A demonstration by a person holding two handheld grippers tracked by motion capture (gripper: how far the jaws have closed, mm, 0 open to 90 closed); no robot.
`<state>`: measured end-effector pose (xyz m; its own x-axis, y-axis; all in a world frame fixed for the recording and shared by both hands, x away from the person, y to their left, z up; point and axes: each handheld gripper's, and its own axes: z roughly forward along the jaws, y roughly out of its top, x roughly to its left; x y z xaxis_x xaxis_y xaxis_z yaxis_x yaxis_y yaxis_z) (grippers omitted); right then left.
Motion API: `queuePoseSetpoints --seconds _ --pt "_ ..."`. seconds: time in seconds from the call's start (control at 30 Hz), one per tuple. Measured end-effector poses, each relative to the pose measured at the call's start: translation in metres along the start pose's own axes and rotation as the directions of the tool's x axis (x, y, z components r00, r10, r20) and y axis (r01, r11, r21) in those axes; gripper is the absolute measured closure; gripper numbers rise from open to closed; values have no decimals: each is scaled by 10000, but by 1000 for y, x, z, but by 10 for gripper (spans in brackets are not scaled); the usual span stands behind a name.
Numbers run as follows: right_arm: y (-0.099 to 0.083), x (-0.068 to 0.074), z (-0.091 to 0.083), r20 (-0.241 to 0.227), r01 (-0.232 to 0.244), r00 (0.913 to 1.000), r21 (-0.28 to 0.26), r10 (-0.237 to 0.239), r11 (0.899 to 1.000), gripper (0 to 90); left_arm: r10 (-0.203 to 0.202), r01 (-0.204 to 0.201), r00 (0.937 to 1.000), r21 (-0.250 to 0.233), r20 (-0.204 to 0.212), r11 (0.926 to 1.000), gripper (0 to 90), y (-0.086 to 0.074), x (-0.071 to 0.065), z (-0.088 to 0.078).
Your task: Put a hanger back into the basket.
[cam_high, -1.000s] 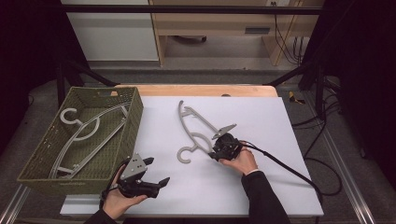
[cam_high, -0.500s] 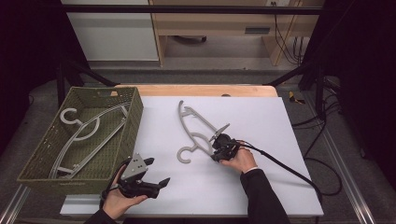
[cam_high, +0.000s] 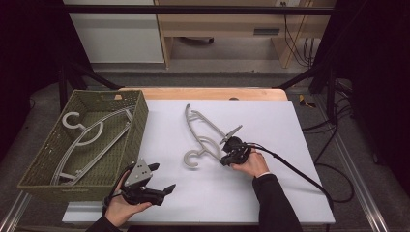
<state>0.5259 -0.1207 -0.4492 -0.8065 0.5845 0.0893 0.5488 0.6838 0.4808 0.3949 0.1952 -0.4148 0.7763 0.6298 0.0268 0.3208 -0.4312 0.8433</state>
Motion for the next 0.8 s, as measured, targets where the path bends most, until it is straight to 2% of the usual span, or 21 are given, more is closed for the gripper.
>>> queuePoseSetpoints --seconds 0.03,0.13,0.23,0.27,0.37,0.4,0.43,0.47,0.5,0.53,0.57,0.6,0.73,0.77,0.8 --pt "0 0 0 0 0 10000 0 0 10000 829 0 0 10000 0 0 10000 128 0 0 0" --pt "0 2 -12 -403 -1 9992 -243 -9 9997 830 86 -86 10000 -17 8 10000 127 1 1 -2" --pt "0 2 -17 -460 3 9989 -384 -21 9993 830 108 -108 9999 -43 14 9999 127 2 1 -3" --pt "-1 3 -25 -609 48 9981 -454 -75 9990 830 195 -195 9998 -62 24 9998 127 3 2 -5" --pt "-2 6 -35 -872 250 9958 -486 -292 9985 830 288 -288 9996 -35 58 9996 125 5 2 -6" --pt "-2 8 -38 -986 246 9947 -483 -292 9985 829 467 -467 9989 -19 66 9989 123 7 3 -8" --pt "-2 8 -38 -986 246 9947 -483 -292 9985 829 467 -467 9989 -19 66 9989 122 7 3 -8" --pt "-4 11 -46 -1167 463 9918 -528 -522 9975 829 680 -680 9977 75 83 9977 119 10 3 -10" --pt "-4 11 -46 -1167 463 9918 -528 -522 9975 829 680 -680 9977 75 83 9977 118 10 3 -10" --pt "-6 15 -55 -1436 732 9862 -695 -825 9949 829 1004 -1006 9949 204 100 9947 116 14 4 -13" --pt "-6 16 -57 -1520 792 9843 -728 -896 9942 829 1004 -1006 9949 204 100 9947 115 14 4 -13" --pt "-8 20 -62 -1729 816 9805 -719 -930 9941 829 1327 -1329 9911 385 97 9904 113 18 4 -16" --pt "-12 33 -76 -2138 1206 9675 -790 -1350 9896 829 1975 -1965 9803 674 -75 9782 112 27 3 -24" --pt "-12 36 -79 -2244 1298 9638 -781 -1443 9885 829 2328 -2313 9725 903 -64 9687 111 31 3 -26" --pt "-13 39 -82 -2438 1444 9561 -910 -1626 9853 829 2465 -2449 9691 961 -53 9648 109 33 3 -27"
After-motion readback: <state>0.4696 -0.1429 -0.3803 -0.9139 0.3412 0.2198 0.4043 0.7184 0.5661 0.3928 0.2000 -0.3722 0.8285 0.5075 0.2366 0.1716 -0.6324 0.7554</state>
